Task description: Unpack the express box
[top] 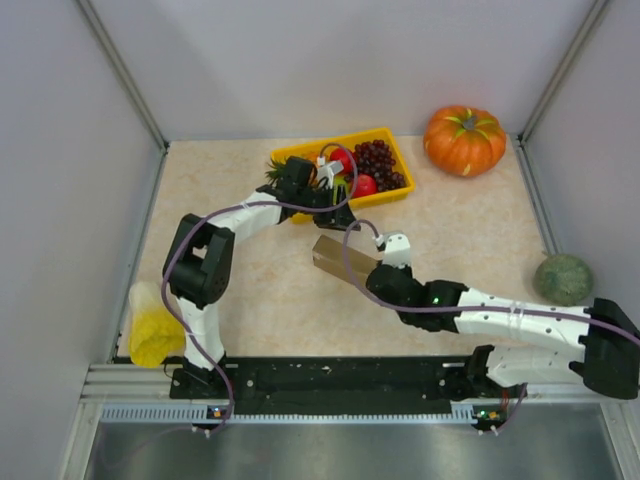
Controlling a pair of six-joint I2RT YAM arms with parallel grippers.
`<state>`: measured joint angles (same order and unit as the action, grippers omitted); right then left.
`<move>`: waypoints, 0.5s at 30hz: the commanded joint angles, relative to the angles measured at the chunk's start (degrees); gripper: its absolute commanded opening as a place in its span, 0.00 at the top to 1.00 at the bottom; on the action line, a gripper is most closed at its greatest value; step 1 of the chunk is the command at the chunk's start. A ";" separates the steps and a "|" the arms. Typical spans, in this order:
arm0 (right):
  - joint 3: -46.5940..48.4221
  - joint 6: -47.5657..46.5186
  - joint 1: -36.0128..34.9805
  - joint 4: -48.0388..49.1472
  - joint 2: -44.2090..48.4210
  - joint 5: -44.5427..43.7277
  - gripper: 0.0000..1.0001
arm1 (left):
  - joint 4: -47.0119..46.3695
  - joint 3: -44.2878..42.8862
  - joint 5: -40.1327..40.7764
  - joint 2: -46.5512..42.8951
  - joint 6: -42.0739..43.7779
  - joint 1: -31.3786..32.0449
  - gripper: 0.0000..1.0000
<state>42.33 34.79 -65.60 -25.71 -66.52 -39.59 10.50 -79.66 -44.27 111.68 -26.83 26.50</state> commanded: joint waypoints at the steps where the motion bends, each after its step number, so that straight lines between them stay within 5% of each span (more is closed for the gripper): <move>1: -2.86 1.25 5.73 5.05 5.08 3.90 1.00 | 0.92 -1.56 -0.20 0.38 4.94 1.53 0.45; 10: -6.99 0.55 14.71 15.25 5.71 13.74 1.00 | 9.88 -3.31 5.06 -0.14 16.10 6.37 0.44; 15: -5.33 1.25 17.34 18.06 2.63 15.95 1.00 | 11.73 -1.91 9.36 -1.54 14.97 6.98 0.44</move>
<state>35.14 35.18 -50.28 -13.76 -61.87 -27.16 19.68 -80.53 -39.11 111.72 -13.74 33.56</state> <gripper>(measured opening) 0.092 0.558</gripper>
